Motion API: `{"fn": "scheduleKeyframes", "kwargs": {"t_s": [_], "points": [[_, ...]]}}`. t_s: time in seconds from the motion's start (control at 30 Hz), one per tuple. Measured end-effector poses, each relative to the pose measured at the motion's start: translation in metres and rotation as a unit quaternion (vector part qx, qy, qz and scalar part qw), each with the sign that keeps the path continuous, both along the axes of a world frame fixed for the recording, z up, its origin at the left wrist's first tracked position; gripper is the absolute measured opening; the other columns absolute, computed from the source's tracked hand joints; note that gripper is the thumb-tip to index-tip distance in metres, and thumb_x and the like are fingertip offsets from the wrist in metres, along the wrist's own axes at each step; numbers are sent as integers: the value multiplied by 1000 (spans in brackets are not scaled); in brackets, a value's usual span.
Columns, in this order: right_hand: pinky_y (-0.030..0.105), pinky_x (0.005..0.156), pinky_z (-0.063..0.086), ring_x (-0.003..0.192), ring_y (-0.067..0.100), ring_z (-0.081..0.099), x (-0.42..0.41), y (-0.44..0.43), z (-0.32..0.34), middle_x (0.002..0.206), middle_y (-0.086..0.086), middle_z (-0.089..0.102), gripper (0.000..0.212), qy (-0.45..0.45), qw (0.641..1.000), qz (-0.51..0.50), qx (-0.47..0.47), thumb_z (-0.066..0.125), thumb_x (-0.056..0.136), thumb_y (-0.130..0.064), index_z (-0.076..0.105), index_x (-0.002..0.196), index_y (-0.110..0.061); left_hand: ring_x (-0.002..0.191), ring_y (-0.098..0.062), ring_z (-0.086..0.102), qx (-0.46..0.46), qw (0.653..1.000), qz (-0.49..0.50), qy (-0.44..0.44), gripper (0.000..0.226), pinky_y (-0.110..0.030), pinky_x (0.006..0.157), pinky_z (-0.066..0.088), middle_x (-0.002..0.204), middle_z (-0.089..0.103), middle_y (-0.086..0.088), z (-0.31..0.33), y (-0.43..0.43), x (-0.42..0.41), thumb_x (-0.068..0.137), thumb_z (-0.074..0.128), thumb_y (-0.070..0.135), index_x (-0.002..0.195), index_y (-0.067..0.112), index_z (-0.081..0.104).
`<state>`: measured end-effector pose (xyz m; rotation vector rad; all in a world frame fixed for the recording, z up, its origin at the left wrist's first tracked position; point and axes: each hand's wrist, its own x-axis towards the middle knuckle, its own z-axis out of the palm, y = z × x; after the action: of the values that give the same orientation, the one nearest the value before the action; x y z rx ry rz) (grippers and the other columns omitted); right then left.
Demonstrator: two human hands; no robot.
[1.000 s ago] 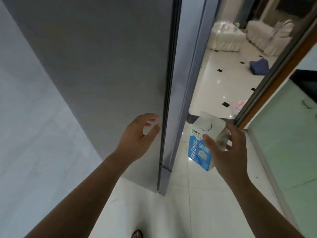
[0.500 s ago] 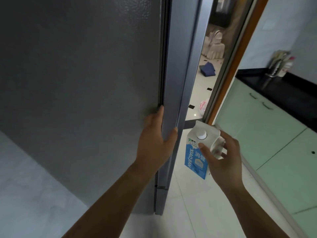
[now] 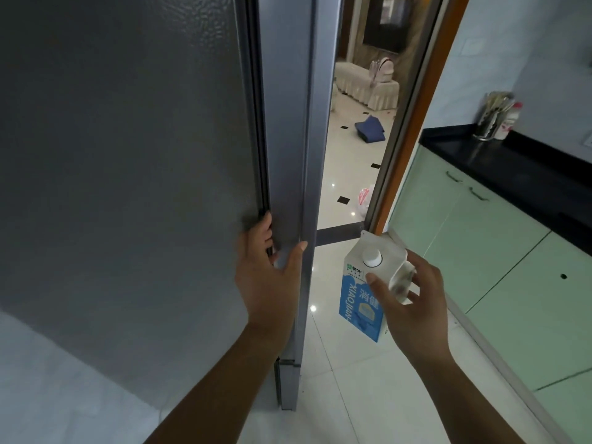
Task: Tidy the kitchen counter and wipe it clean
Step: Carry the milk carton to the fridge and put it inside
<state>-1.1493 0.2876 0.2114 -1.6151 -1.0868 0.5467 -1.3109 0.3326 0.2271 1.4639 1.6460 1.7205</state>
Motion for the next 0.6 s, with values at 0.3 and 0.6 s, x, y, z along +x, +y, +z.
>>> {"fn": "scheduleKeyframes", "kwargs": {"t_s": [0.3,0.6], "points": [[51,95,47,112,20,52,29,8,-4,125,-1,49,51,-5,999,47,-14,72,73,-30,50,119,-25,94,12,50,10,1000,23,-13,63,-7,85,42,109,47,14,-9,3,10,74,76,23,127,32,43],[50,94,48,108,18,51,51,5,4,119,-5,49,47,22,997,70,5,71,69,-33,47,110,-32,93,0,50,31,999,-26,26,49,-10,83,42,101,47,13,-1,10,52,73,77,22,113,31,50]]}}
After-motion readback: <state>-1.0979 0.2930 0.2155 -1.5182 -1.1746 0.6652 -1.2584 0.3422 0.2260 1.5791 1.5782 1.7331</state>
